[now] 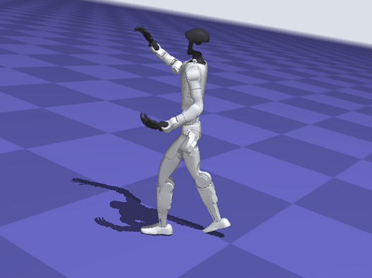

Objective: Kungfu

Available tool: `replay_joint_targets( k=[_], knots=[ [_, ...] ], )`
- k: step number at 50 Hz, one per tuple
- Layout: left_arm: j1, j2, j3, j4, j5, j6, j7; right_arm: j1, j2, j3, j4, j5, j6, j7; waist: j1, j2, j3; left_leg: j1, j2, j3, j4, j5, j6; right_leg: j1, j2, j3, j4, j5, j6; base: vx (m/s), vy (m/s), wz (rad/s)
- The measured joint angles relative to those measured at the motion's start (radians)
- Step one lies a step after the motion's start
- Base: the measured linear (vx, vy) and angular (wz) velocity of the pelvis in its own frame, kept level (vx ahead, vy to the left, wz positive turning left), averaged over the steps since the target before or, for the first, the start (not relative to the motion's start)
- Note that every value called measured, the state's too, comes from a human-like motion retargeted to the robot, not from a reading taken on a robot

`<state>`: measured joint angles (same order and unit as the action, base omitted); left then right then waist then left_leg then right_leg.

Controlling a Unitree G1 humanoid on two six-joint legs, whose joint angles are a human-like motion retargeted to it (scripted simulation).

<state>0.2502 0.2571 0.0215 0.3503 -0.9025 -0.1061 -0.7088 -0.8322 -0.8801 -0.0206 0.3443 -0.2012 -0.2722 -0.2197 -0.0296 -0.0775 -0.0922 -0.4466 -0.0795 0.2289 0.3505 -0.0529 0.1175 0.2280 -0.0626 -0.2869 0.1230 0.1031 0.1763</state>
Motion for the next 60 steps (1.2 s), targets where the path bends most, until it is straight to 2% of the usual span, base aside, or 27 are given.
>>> replay_joint_targets(
  k=[2, 5, 7, 10, 12, 15, 17, 21, 23, 25, 27, 30, 33, 35, 37, 41, 45, 48, 52, 55, 60],
  knots=[
    [0.119, -0.055, 0.016, 0.016, -0.047, 0.031, 0.003, -0.148, -0.045, 0.053, 0.168, -0.098, -0.017, -0.008, 0.052, -0.040, 0.011, -0.065, -0.001, 0.006, 0.043, -0.004, 0.002, 0.018, 0.005, -0.001, -0.045, -0.045, 0.035, -0.47, -0.24, 0.06],
    [0.267, -0.123, 0.069, 0.015, -0.081, 0.053, -0.002, -0.349, -0.052, 0.118, 0.454, -0.363, 0.000, -0.086, 0.133, -0.084, 0.046, -0.123, 0.030, 0.024, 0.086, -0.010, -0.001, -0.008, 0.005, 0.030, -0.066, -0.139, 0.004, -0.42, -0.24, -0.32],
    [0.323, -0.168, 0.069, 0.011, -0.081, 0.038, 0.022, -0.474, -0.022, 0.177, 0.659, -0.557, 0.063, -0.131, 0.141, -0.082, 0.069, -0.144, 0.039, 0.008, 0.095, 0.003, 0.002, -0.014, 0.011, 0.010, -0.065, -0.187, -0.019, -0.44, -0.14, 0.18],
    [0.344, -0.185, 0.077, 0.008, -0.089, 0.039, 0.040, -0.610, 0.022, 0.238, 0.882, -0.785, 0.195, -0.085, 0.122, -0.059, 0.084, -0.160, 0.045, -0.032, 0.083, 0.035, -0.002, -0.014, 0.041, -0.021, -0.071, -0.215, -0.036, -0.27, -0.10, 0.57],
    [0.342, -0.159, 0.073, 0.000, -0.056, 0.047, 0.022, -0.650, 0.055, 0.240, 0.982, -0.823, 0.252, -0.104, 0.105, -0.053, 0.091, -0.156, 0.051, -0.039, 0.061, 0.056, -0.007, -0.016, 0.055, -0.041, -0.074, -0.206, -0.025, -0.18, -0.13, 0.74],
    [0.328, -0.124, 0.063, -0.011, -0.008, 0.049, -0.003, -0.668, 0.074, 0.247, 1.037, -0.798, 0.197, -0.117, 0.090, -0.057, 0.102, -0.137, 0.044, -0.048, 0.015, 0.079, -0.007, -0.015, 0.058, -0.063, -0.077, -0.183, -0.011, -0.09, -0.07, 0.50],
    [0.320, -0.115, 0.064, -0.013, 0.013, 0.049, -0.014, -0.662, 0.081, 0.242, 1.030, -0.779, 0.155, -0.144, 0.086, -0.060, 0.102, -0.122, 0.049, -0.024, -0.007, 0.055, 0.009, -0.017, 0.054, -0.074, -0.080, -0.168, -0.027, 0.00, 0.00, 0.00],
    [0.297, -0.097, 0.096, -0.010, 0.060, 0.039, -0.013, -0.636, 0.095, 0.251, 1.014, -0.746, 0.120, -0.198, 0.057, -0.076, 0.082, -0.095, 0.075, 0.078, -0.019, -0.030, 0.088, -0.026, 0.034, -0.113, -0.083, -0.137, -0.071, 0.08, 0.04, 0.03],
    [0.270, -0.080, 0.124, 0.005, 0.106, 0.017, 0.005, -0.624, 0.102, 0.251, 1.015, -0.732, 0.114, -0.193, 0.045, -0.086, 0.076, -0.070, 0.103, 0.165, -0.016, -0.061, 0.105, -0.028, 0.022, -0.123, -0.078, -0.117, -0.078, 0.12, 0.05, -0.08],
    [0.233, -0.057, 0.160, 0.032, 0.181, -0.023, 0.035, -0.609, 0.110, 0.240, 1.016, -0.713, 0.109, -0.185, 0.043, -0.085, 0.075, -0.038, 0.140, 0.226, -0.020, -0.050, 0.062, -0.024, 0.025, -0.110, -0.069, -0.095, -0.074, 0.18, 0.04, -0.31],
    [0.190, -0.022, 0.195, 0.075, 0.288, -0.073, 0.067, -0.590, 0.119, 0.226, 1.014, -0.693, 0.101, -0.191, 0.032, -0.070, 0.073, -0.016, 0.150, 0.201, -0.029, -0.018, -0.011, -0.015, 0.040, -0.093, -0.052, -0.064, -0.059, 0.25, 0.07, -0.23],
    [0.115, 0.042, 0.248, 0.186, 0.492, -0.159, 0.107, -0.554, 0.148, 0.204, 1.008, -0.665, 0.095, -0.224, 0.004, -0.044, 0.054, 0.017, 0.148, 0.176, -0.047, -0.036, -0.059, -0.026, 0.044, -0.077, 0.014, 0.024, -0.041, 0.31, 0.14, -0.19],
    [-0.010, 0.117, 0.291, 0.378, 0.748, -0.261, 0.180, -0.503, 0.183, 0.171, 0.991, -0.625, 0.085, -0.267, -0.007, 0.002, 0.056, 0.079, 0.190, 0.163, -0.085, -0.058, -0.108, -0.071, 0.074, -0.079, 0.145, 0.103, -0.089, 0.28, 0.15, -0.25],
    [-0.100, 0.174, 0.292, 0.512, 0.909, -0.310, 0.251, -0.471, 0.198, 0.159, 0.981, -0.601, 0.064, -0.285, -0.021, 0.037, 0.058, 0.115, 0.230, 0.163, -0.102, -0.078, -0.146, -0.094, 0.088, -0.145, 0.218, 0.051, -0.125, 0.22, 0.04, 0.07],
    [-0.178, 0.228, 0.277, 0.609, 1.027, -0.325, 0.308, -0.439, 0.211, 0.152, 0.971, -0.581, 0.040, -0.287, -0.043, 0.056, 0.060, 0.153, 0.253, 0.179, -0.125, -0.096, -0.179, -0.117, 0.099, -0.175, 0.237, -0.008, -0.141, 0.23, 0.03, 0.35],
    [-0.340, 0.290, 0.265, 0.765, 1.220, -0.344, 0.403, -0.373, 0.239, 0.129, 0.938, -0.515, -0.019, -0.273, -0.111, 0.060, 0.071, 0.240, 0.264, 0.232, -0.170, -0.127, -0.236, -0.191, 0.104, -0.190, 0.213, -0.112, -0.126, 0.25, 0.04, 0.62],
    [-0.465, 0.319, 0.247, 0.829, 1.262, -0.365, 0.494, -0.319, 0.278, 0.123, 0.893, -0.391, -0.093, -0.222, -0.166, 0.046, 0.078, 0.318, 0.259, 0.284, -0.193, -0.143, -0.267, -0.259, 0.051, -0.215, 0.129, -0.194, -0.094, 0.25, 0.03, 0.26],
    [-0.557, 0.322, 0.235, 0.843, 1.245, -0.393, 0.529, -0.291, 0.310, 0.116, 0.849, -0.279, -0.160, -0.180, -0.185, 0.047, 0.089, 0.367, 0.257, 0.303, -0.194, -0.151, -0.271, -0.309, 0.004, -0.248, 0.069, -0.224, -0.126, 0.21, 0.04, -0.09],
    [-0.676, 0.318, 0.206, 0.836, 1.218, -0.424, 0.569, -0.256, 0.339, 0.114, 0.768, -0.129, -0.256, -0.115, -0.216, 0.054, 0.106, 0.429, 0.253, 0.301, -0.204, -0.164, -0.280, -0.383, -0.032, -0.221, 0.003, -0.226, -0.149, 0.18, 0.01, 0.05],
    [-0.755, 0.306, 0.192, 0.816, 1.214, -0.465, 0.605, -0.237, 0.351, 0.121, 0.696, -0.039, -0.283, -0.098, -0.254, 0.066, 0.118, 0.466, 0.256, 0.283, -0.212, -0.164, -0.289, -0.431, -0.047, -0.204, -0.039, -0.208, -0.164, 0.16, 0.01, 0.31],
    [-0.870, 0.296, 0.117, 0.762, 1.139, -0.531, 0.663, -0.225, 0.368, 0.155, 0.548, 0.065, -0.313, -0.096, -0.319, 0.086, 0.132, 0.520, 0.232, 0.225, -0.237, -0.163, -0.272, -0.496, -0.043, -0.137, -0.081, -0.184, -0.145, 0.18, -0.02, 0.32]
  ],
)
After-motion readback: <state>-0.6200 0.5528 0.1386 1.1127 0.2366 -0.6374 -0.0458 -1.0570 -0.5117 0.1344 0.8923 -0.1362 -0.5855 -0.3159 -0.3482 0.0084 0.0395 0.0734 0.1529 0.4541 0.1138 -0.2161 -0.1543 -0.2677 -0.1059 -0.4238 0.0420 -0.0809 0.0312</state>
